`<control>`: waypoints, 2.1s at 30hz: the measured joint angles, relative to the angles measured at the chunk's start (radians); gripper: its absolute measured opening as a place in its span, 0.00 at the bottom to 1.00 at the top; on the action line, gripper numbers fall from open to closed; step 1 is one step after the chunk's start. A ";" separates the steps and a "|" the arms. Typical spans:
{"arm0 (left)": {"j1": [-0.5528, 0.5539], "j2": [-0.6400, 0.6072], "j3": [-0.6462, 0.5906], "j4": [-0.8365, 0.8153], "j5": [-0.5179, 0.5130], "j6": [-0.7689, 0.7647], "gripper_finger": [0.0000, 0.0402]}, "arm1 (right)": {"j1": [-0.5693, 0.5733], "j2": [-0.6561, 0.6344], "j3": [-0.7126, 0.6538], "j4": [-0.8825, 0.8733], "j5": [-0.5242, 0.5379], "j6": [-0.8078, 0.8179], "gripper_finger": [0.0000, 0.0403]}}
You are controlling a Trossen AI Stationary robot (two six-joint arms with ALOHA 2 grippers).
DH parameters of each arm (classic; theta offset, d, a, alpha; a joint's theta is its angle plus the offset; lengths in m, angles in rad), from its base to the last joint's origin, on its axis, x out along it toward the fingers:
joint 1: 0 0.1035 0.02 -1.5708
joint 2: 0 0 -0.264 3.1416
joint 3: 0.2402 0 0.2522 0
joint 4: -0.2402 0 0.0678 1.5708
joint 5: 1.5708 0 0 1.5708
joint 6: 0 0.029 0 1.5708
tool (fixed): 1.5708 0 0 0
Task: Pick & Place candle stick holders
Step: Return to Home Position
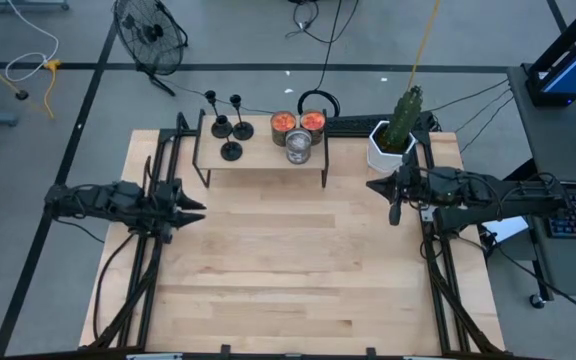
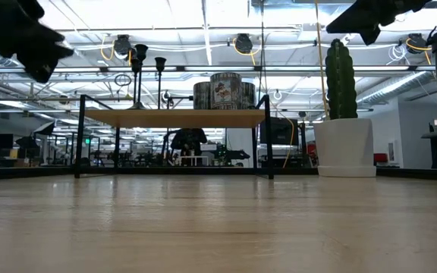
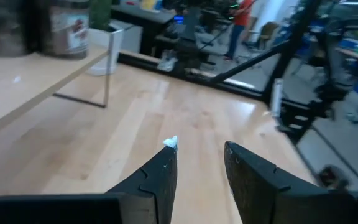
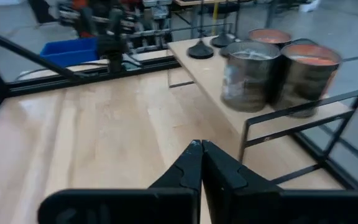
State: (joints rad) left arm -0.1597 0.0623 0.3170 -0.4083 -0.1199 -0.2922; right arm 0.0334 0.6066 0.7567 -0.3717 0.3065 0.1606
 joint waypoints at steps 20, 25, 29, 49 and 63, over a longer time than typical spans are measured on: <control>-0.034 -0.058 -0.237 0.249 -0.037 0.057 0.34 | 0.002 -0.155 -0.314 0.278 -0.024 0.069 0.00; -0.034 -0.058 -0.237 0.250 -0.038 0.104 0.34 | 0.002 -0.271 -0.361 0.286 -0.024 0.040 0.00; -0.034 -0.058 -0.239 0.253 -0.043 0.128 0.34 | 0.002 -0.353 -0.416 0.290 -0.024 0.050 0.00; -0.034 -0.056 -0.273 0.358 0.020 0.136 0.34 | 0.002 -0.439 -0.738 0.570 -0.153 0.165 0.00; -0.033 -0.056 -0.273 0.355 0.015 0.100 0.34 | 0.000 -0.438 -0.741 0.577 -0.172 0.143 0.00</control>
State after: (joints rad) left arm -0.1928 0.0063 0.0441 -0.0532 -0.1051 -0.1926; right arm 0.0337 0.1683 0.0154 0.2049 0.1342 0.3034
